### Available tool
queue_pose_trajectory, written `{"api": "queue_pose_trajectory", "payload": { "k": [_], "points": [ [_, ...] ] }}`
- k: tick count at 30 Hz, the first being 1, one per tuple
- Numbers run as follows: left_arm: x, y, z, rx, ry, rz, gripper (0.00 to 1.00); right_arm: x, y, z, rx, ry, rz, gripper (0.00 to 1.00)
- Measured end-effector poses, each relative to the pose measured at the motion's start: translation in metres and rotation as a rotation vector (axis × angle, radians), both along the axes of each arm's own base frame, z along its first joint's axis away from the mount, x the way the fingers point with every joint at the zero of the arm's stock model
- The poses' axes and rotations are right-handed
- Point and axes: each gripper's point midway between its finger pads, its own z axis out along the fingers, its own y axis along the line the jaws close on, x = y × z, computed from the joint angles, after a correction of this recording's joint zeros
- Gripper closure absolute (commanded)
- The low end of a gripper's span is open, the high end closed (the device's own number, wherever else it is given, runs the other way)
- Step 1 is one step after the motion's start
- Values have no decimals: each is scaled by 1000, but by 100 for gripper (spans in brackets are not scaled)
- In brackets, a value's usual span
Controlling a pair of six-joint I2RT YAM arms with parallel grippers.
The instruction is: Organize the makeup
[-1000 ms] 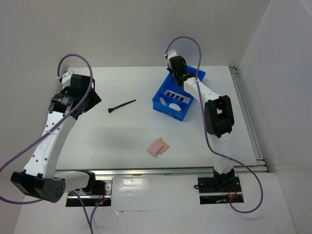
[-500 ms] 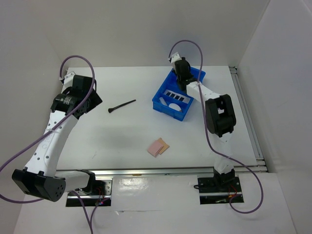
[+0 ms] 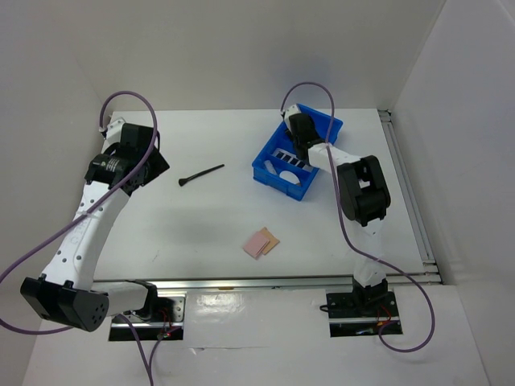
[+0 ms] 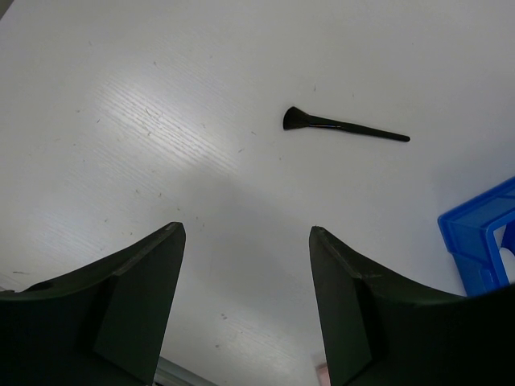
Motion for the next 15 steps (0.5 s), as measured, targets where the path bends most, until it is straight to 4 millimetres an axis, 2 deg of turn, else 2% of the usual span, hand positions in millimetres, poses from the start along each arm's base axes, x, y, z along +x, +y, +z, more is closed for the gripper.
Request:
{"api": "queue_pose_trajectory", "payload": {
  "k": [4,6,11,14,15],
  "points": [
    [0,0,0,0,0,0,24,2,2,5,21,0,-7,39],
    [0,0,0,0,0,0,24,6,5,15,39,-14,-7,38],
    [0,-1,-1,-4,3,-4,24,26,23,67,116,-113,7,38],
    [0,-1,-4,-3,9,-4,24,30,40,100,155,-164,36,44],
    [0,-1,-4,-3,9,-4,24,30,47,109,169,-175,44,52]
  ]
}}
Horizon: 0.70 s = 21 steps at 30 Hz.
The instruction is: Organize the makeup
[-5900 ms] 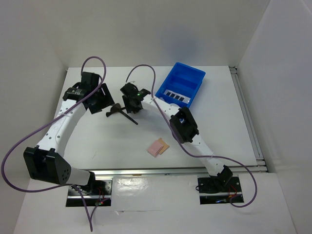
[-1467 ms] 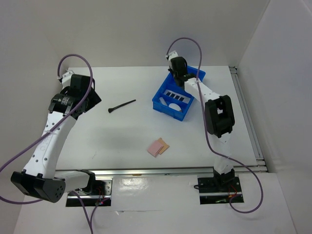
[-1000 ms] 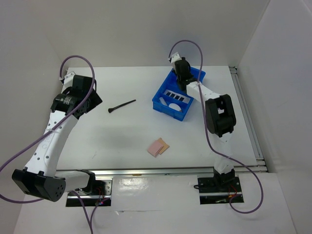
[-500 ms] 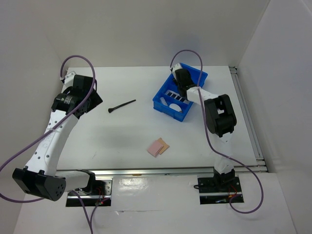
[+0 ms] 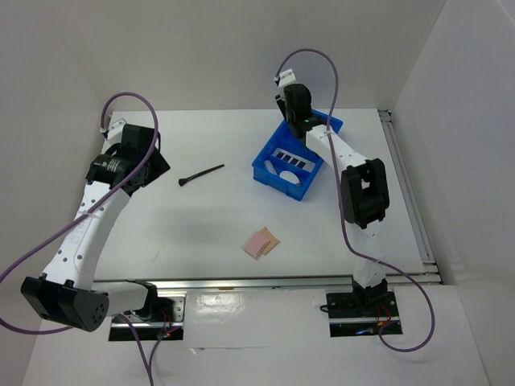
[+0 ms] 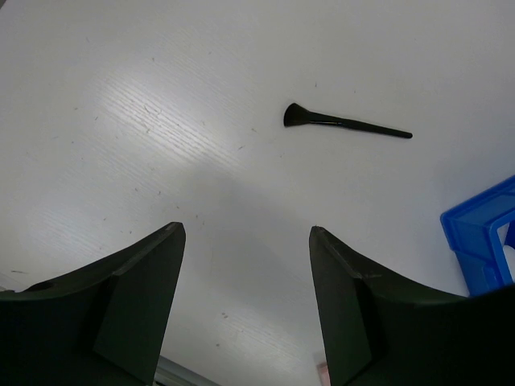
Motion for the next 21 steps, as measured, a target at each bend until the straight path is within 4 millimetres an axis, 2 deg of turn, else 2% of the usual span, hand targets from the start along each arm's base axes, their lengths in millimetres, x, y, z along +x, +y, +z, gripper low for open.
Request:
{"api": "queue_pose_trajectory", "payload": {
  "k": [2,4,6,7,8,10,12,17,19,21],
  "points": [
    [0,0,0,0,-2,0,24,0,10,13,31,-10,10,62],
    [1,0,1,-1,-4,0,24,-1,18,21,63,2,14,65],
    [1,0,1,-1,-5,0,24,-2,19,23,94,29,1,51],
    [1,0,0,-1,-4,0,24,-1,17,23,106,41,-9,46],
    [1,0,0,-1,-5,0,24,1,12,20,113,57,-22,38],
    [1,0,-2,0,-2,0,24,6,-1,9,127,99,-56,31],
    [1,0,-3,-1,1,-2,24,7,-18,-14,126,160,-86,29],
    [1,-1,-3,-3,-1,-3,24,0,-51,-75,130,324,-144,29],
    [1,-1,-3,-4,-2,-3,24,-6,-59,-91,133,373,-156,29],
    [2,-1,-3,-5,-3,-4,24,-7,-61,-96,142,391,-155,32]
  ]
}}
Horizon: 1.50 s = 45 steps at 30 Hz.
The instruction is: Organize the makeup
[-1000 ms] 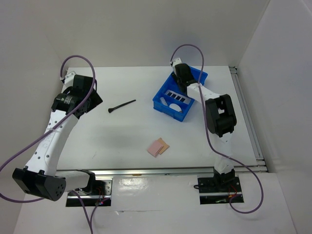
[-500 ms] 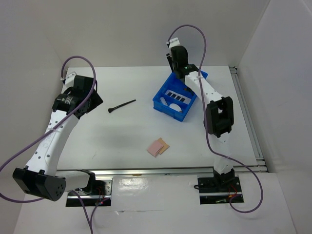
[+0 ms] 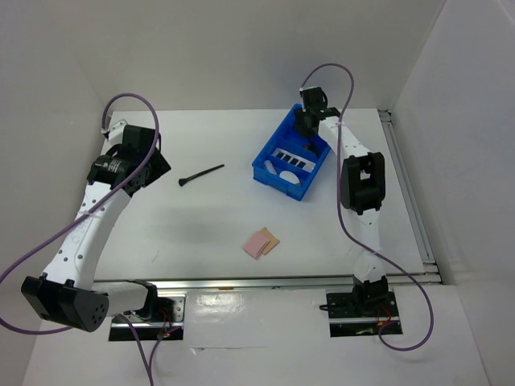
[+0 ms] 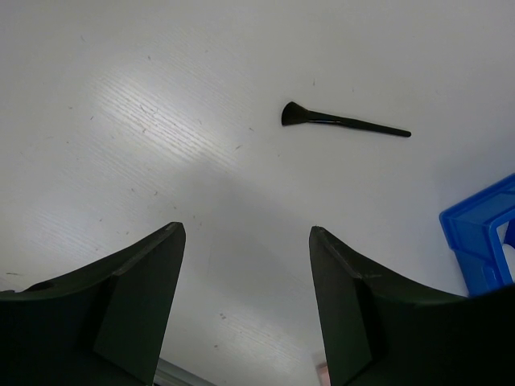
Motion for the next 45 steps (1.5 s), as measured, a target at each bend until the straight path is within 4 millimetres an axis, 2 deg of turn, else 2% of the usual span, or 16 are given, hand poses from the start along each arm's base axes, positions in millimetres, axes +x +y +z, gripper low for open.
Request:
{"api": "queue_pose_trajectory", "payload": {
  "k": [6,9,13,14,17,19,24,27,30,36,41,45],
  "points": [
    [0,0,0,-1,0,-1,24,-2,10,-6,27,16,23,39],
    [0,0,0,-1,0,-1,24,-3,12,-16,37,35,32,48],
    [0,0,0,-1,0,-1,24,-6,13,-27,39,60,37,68],
    [0,0,0,-1,0,-1,24,-7,13,-28,40,66,39,78],
    [0,0,0,-1,1,-1,24,-9,15,-30,48,72,44,93],
    [0,0,0,-1,1,-1,24,-8,15,-30,48,72,46,98],
    [0,-1,-1,-4,2,-3,25,-8,17,-30,36,55,74,100],
    [0,-2,-1,-8,2,-7,25,-17,18,-28,6,38,110,100],
    [0,-2,-1,-9,3,-8,25,-21,28,-24,-14,11,157,97],
    [1,-3,-1,-11,1,-9,25,-12,52,-9,-61,-78,250,95],
    [6,-5,-5,-13,12,-13,25,-5,59,0,-113,-130,300,98],
    [7,-5,-7,-13,15,-13,25,-1,55,3,-163,-178,321,97]
  ]
}}
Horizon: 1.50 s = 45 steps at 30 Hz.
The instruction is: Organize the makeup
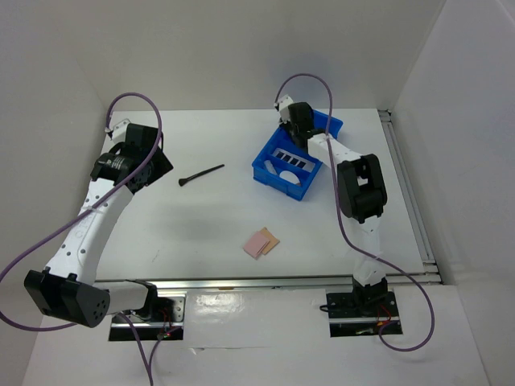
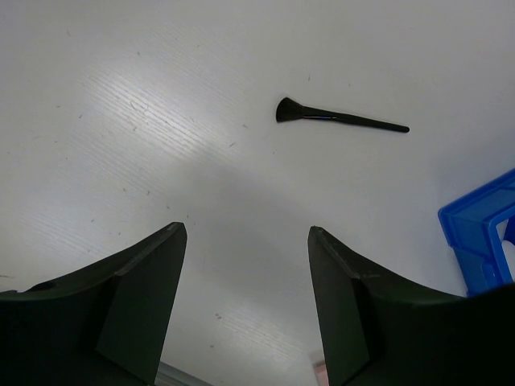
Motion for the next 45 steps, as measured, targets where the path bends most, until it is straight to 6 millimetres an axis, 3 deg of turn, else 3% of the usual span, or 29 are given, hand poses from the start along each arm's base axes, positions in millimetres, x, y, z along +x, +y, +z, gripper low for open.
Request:
{"api": "queue_pose_trajectory", "payload": {
  "k": [6,13,22,33,41,45],
  "points": [
    [0,0,0,0,0,0,25,-12,-11,-7,-92,-58,49,92],
    [1,0,-1,0,3,0,25,-11,-13,-11,-112,-105,64,89],
    [1,0,-1,0,3,1,25,0,-10,6,-113,-188,72,90],
    [1,0,-3,0,9,2,25,7,-13,14,-107,-224,91,90],
    [3,-1,-8,3,27,2,25,9,-20,12,-94,-233,101,82],
    [4,-1,-10,4,33,2,25,7,-19,6,-89,-220,115,73]
  ]
}}
